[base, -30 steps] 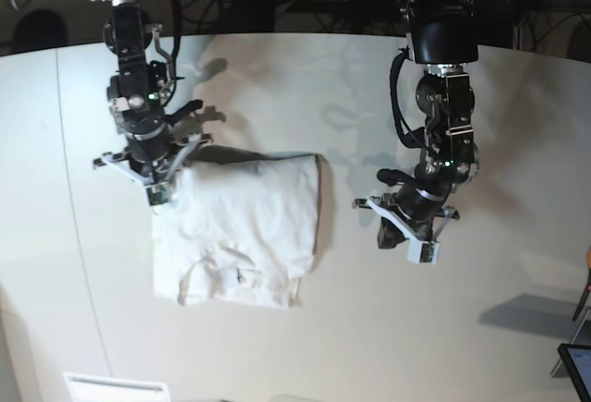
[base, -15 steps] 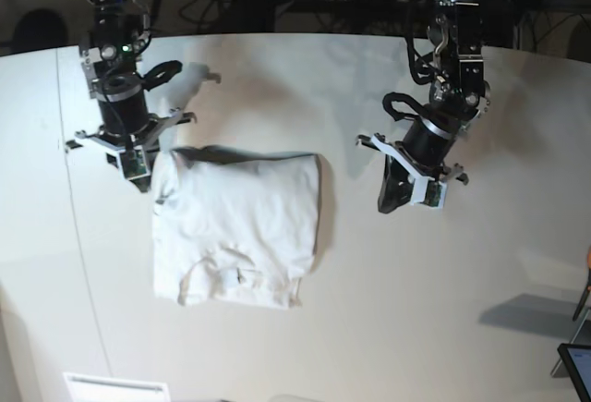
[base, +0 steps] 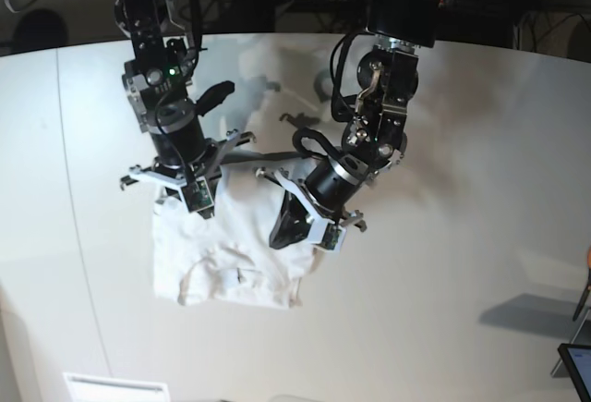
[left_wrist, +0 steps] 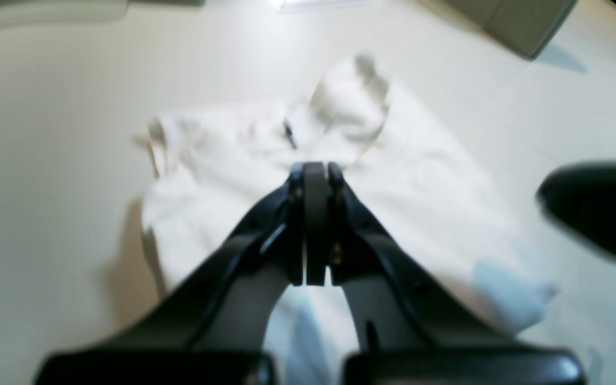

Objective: Fold the T-shirt properly
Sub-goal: 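Grasp the bundle's edge with both grippers and flatten it down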

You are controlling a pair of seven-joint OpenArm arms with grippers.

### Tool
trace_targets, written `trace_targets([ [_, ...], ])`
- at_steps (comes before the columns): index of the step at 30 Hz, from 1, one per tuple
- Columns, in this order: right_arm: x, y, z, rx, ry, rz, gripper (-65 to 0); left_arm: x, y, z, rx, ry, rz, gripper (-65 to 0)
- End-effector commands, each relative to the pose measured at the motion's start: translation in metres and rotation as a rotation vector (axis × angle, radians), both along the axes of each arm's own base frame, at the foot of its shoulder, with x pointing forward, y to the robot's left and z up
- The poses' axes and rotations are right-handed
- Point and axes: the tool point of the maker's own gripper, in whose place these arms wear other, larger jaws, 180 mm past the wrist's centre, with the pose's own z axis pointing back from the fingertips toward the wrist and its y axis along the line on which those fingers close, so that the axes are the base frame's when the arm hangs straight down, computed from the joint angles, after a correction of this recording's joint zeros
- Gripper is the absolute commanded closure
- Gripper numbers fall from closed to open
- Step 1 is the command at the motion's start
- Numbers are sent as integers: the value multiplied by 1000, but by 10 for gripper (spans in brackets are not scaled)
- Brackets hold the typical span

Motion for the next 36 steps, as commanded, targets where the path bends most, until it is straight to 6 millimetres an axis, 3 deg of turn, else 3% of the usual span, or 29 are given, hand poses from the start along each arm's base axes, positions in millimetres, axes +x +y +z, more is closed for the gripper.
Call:
trace_targets([
  [1,5,-1,3,8,-21,-5,0,8,-3,10,-28,-31,-5,0],
  [8,7,-8,-51,-23,81,-7,-1,12,16,-42,41,96,16,0],
  [14,-5,-32,-87,-33,132,-52,0,8,29,-82,194,114,6,0],
  [18,-11,-37,-92,-50,143,-45,0,12,31,-85,205,115,6,0],
  [21,-8,-34,-73,-40,93,-42,0,18,29,-69,192,70,8,0],
  [26,1,-30,-26,-11,-24,-41,0,31,21,-6,66,-57,28,0],
  [29,5,-29,-4,-2,-82,-41,0,30,27,15,67,-89,67,0],
  [33,-7,-28,13,14,-120,-40,0,13,35,47,67,-180,89,0],
  [36,-19,-25,25,31,-165,-23,0,-2,56,62,91,-228,126,0],
])
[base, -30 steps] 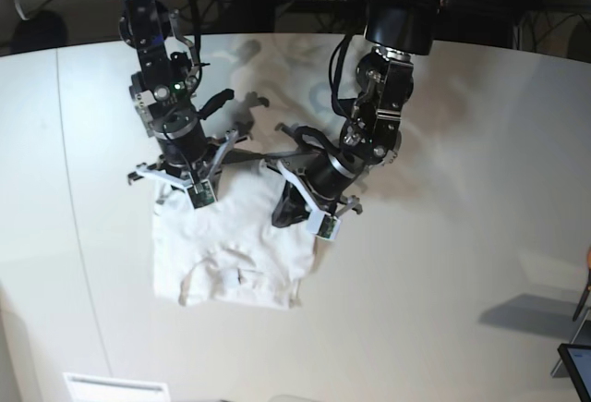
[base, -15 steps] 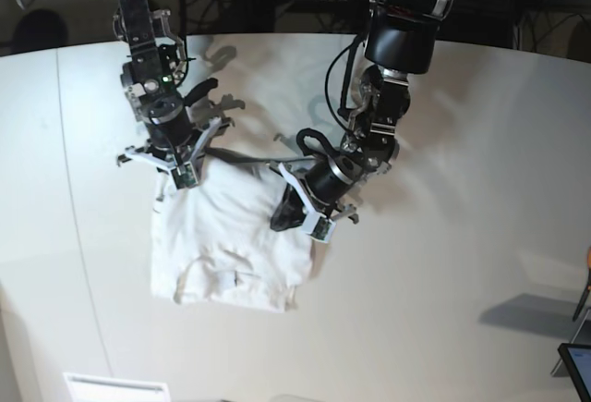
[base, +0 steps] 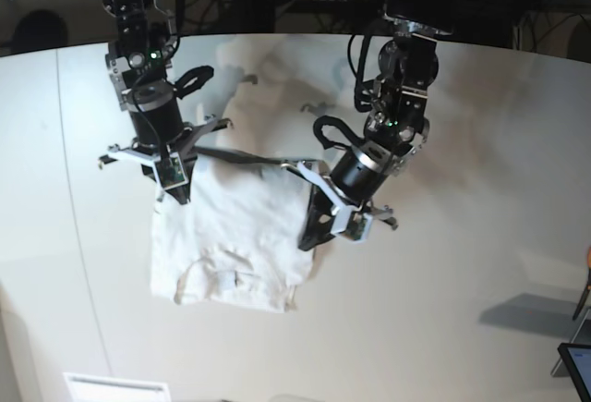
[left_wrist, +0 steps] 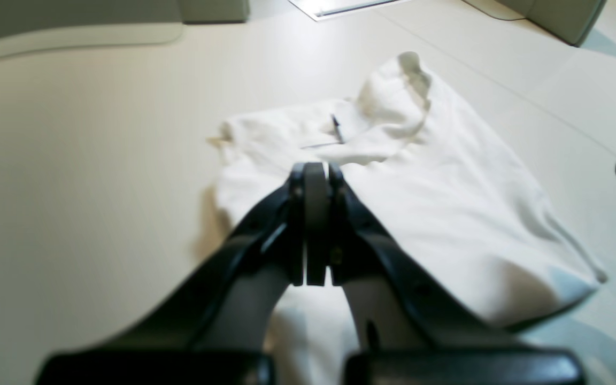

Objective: Fold the T-shirt properly

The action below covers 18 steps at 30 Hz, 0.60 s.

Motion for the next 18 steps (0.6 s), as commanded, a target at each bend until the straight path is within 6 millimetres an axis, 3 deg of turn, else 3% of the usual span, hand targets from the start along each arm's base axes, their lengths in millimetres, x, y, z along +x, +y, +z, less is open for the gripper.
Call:
trace_targets([
  [1,1,1,23,20,-91,6,-1,2,14,25,-21,-85,32,0],
  [4,-12,3,25,38,-131,20,-1,-17,45,25,-5,-143,83,0],
  [7,-29,10,24,75,-207,59,0,-39,69,12,89,-196,99,0],
  [13,-62,6,19,116,-356,120,-1,-80,127,3,156,-227,188,0],
  [18,-87,-10,7,102,-336,93,0,-114,147,-12,171,-155,163,0],
])
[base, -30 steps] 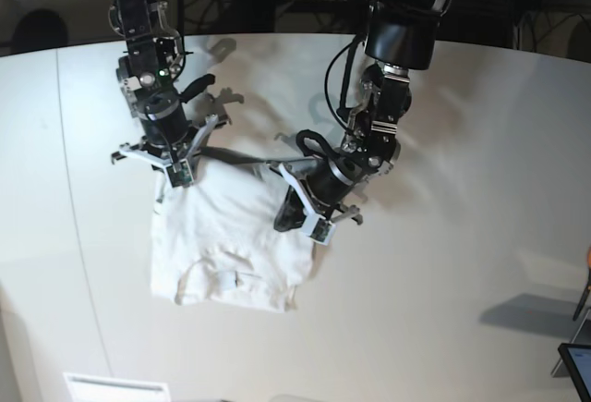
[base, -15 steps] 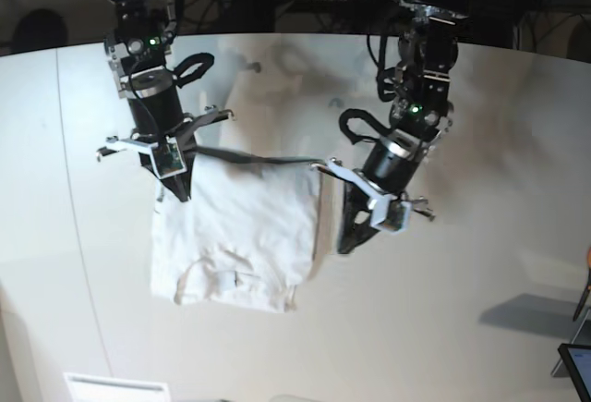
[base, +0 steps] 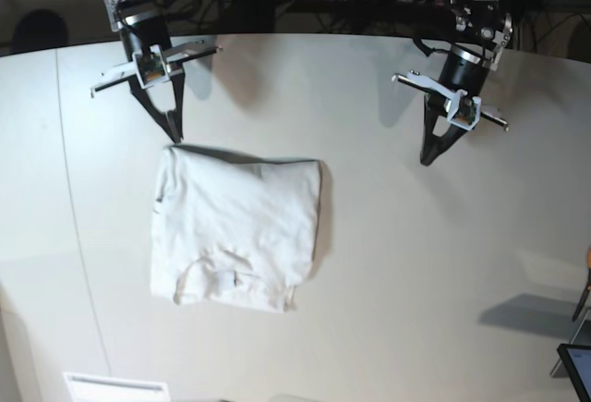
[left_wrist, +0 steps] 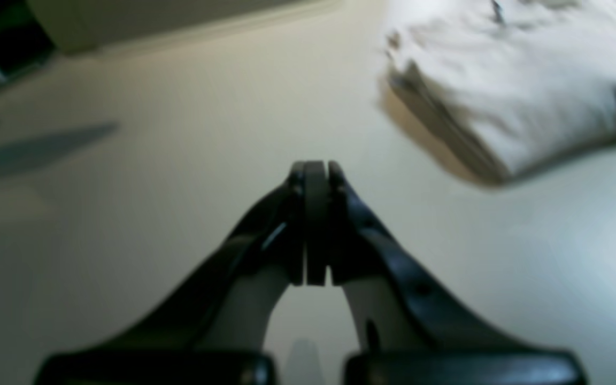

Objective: Fold the T-shirt properly

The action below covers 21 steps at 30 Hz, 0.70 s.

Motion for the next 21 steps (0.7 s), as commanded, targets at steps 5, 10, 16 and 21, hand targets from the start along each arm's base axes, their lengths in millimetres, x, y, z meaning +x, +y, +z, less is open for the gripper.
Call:
trace_targets([
  [5,-25,-12,8,6,-37,-15,0,-31,23,12,-6,-35,9,0],
  [10,-58,-7,11,35,-31,1,0,-67,35,7,-2,0,28,0],
  [16,-100,-6,3,43,65,-2,0,-117,40,3,-31,36,26,0],
  [21,-144,-27,-18,128,170,-72,0,-163,50,-21,-64,132,63,0],
])
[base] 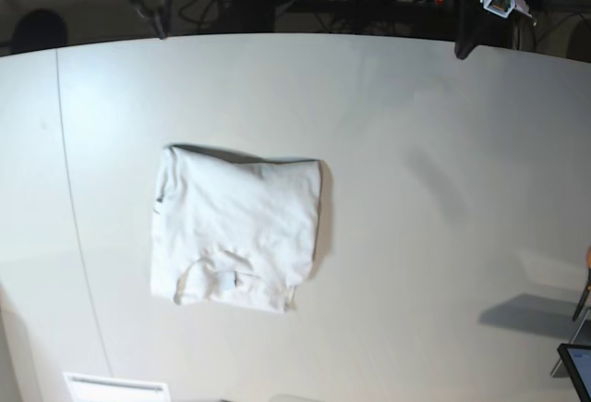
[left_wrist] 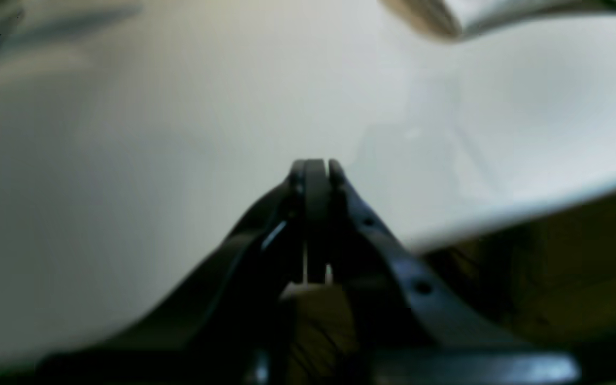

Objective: Fold the T-shirt properly

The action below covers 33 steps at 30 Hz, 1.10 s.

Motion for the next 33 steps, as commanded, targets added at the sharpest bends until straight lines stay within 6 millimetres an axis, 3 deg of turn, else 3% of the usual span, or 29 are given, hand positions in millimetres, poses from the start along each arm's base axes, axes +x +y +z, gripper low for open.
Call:
trace_targets([
  [1,-9,-13,-1,0,12,-16,0,-14,3,0,-17,10,7,0],
  [5,-43,-45,-38,24,166,-103,0,-66,4,-46,-74,174,57,0],
  [7,-69,-57,-66,6,272,-110,0,-98,-4,-80,-112,292,79,0],
  [12,-133,-51,-172,-47,641,0,-1,-158,-42,-191,-138,609,84,0],
  [15,-164,-48,-228,-112,855,100,-1,-180,-68,-234,-115,763,37,0],
  [17,-181,-54,-254,-171,962,161,-1,-180,-88,-250,-115,822,-21,0],
  [20,-188,-57,-276,-232,1049,216,-1,-167,-108,-263,-115,857,-79,0],
  [21,-185,-61,-281,-252,1068,216,-3,-157,-110,-267,-108,862,-91,0],
  [26,-157,-87,-295,-324,1099,164,-3,-153,-106,-292,-31,1058,-66,0],
  [33,-135,-90,-297,-331,1068,157,-3,-117,-111,-293,-58,990,-31,0],
])
